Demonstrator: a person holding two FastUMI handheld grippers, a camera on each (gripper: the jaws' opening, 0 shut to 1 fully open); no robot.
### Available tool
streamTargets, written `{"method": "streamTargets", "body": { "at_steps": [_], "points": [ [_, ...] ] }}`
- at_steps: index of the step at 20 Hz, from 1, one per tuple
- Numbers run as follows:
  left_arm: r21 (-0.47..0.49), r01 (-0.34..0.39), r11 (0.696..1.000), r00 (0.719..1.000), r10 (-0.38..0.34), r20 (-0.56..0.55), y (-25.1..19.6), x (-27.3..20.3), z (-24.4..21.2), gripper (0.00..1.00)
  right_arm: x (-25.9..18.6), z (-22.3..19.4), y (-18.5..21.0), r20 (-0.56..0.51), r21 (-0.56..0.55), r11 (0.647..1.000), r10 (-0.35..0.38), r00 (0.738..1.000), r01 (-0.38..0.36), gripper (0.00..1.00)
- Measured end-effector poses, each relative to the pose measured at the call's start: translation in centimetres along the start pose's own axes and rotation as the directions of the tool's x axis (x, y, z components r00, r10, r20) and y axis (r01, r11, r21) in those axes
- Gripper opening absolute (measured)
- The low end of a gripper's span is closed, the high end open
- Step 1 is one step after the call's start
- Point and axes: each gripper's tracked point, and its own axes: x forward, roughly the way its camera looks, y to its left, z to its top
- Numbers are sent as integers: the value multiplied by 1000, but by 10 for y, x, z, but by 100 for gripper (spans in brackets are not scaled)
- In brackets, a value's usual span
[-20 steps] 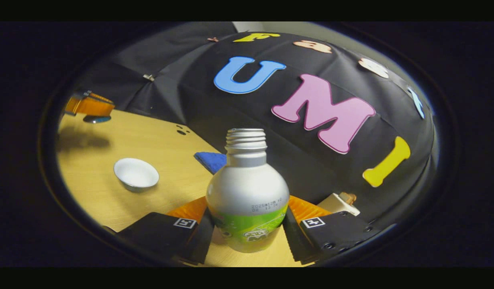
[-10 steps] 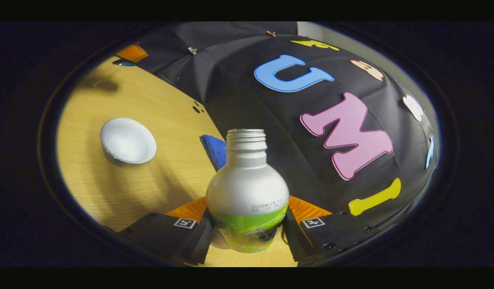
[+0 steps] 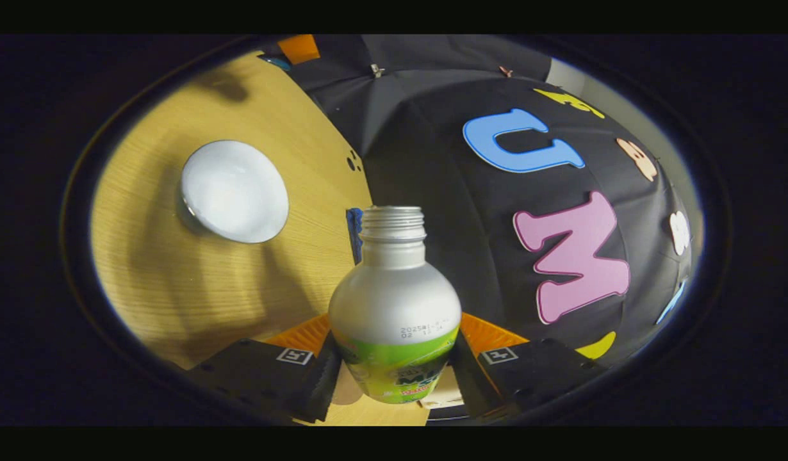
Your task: Open the teacup lid with one hand, grasp the water bottle and pour water into the teacup with the other hand; after pouring, place the water bottle on the coaster and then close the teacup lid.
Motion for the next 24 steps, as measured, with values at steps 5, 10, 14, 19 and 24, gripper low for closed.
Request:
{"method": "streamTargets", "body": {
  "at_steps": [5,10,14,19,24],
  "points": [
    [-1,-9,1000,1000,9,-8,6,2,-4,33,-1,13,3,49,-131,991,-24,999,30,80],
    [-8,-7,1000,1000,6,-24,10,3,-11,30,6,11,11,54,-196,980,-21,998,32,79],
    [-5,-6,1000,1000,6,-21,12,2,-8,33,8,8,13,70,-276,959,-41,997,59,79],
    [-8,-3,1000,1000,3,-24,13,2,-9,30,8,16,15,103,-351,932,-51,993,84,79],
    [-12,-6,1000,1000,5,-27,16,0,-9,30,7,22,7,135,-427,895,-80,988,131,82]
  ]
}}
